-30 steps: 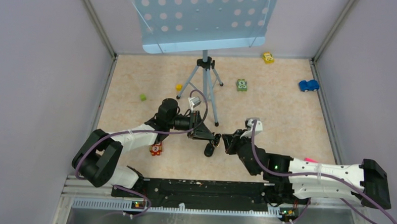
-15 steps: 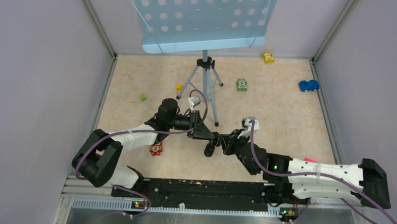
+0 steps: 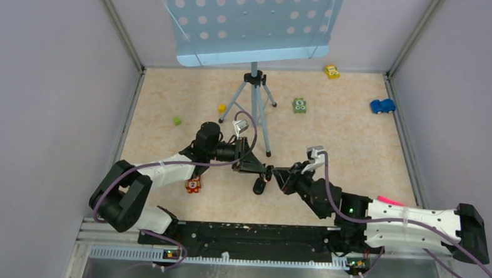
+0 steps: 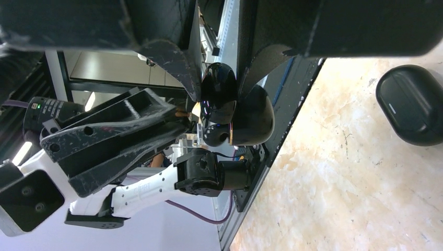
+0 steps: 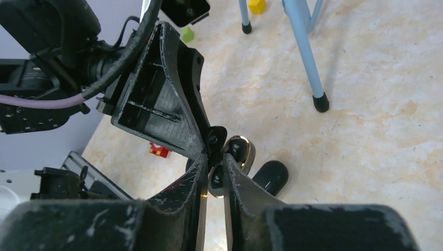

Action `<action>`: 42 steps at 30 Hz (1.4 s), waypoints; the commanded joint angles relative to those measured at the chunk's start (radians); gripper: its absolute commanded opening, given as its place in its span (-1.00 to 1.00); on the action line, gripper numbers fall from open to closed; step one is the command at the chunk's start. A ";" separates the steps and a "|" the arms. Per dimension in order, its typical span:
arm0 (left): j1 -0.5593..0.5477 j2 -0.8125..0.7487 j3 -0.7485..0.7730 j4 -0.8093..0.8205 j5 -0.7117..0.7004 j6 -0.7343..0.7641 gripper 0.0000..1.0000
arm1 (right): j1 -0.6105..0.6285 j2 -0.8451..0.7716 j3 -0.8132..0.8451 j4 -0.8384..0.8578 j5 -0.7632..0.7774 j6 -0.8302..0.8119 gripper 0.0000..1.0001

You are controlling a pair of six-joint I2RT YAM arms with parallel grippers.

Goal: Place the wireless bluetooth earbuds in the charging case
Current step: Adjust the right earbud at the center of the board.

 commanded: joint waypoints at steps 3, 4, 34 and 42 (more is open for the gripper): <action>-0.003 -0.003 0.033 0.045 0.023 0.015 -1.00 | -0.002 -0.104 0.015 -0.084 0.033 0.007 -0.18; -0.003 -0.002 0.036 0.043 0.029 0.017 -1.00 | -0.012 -0.096 0.043 -0.123 0.010 -0.011 -0.13; -0.001 0.092 0.271 -0.511 0.271 0.496 -1.00 | -0.364 0.135 0.395 -0.493 -0.756 -0.375 -0.32; -0.001 0.090 0.264 -0.473 0.274 0.478 -1.00 | -0.364 0.163 0.386 -0.490 -0.747 -0.368 -0.40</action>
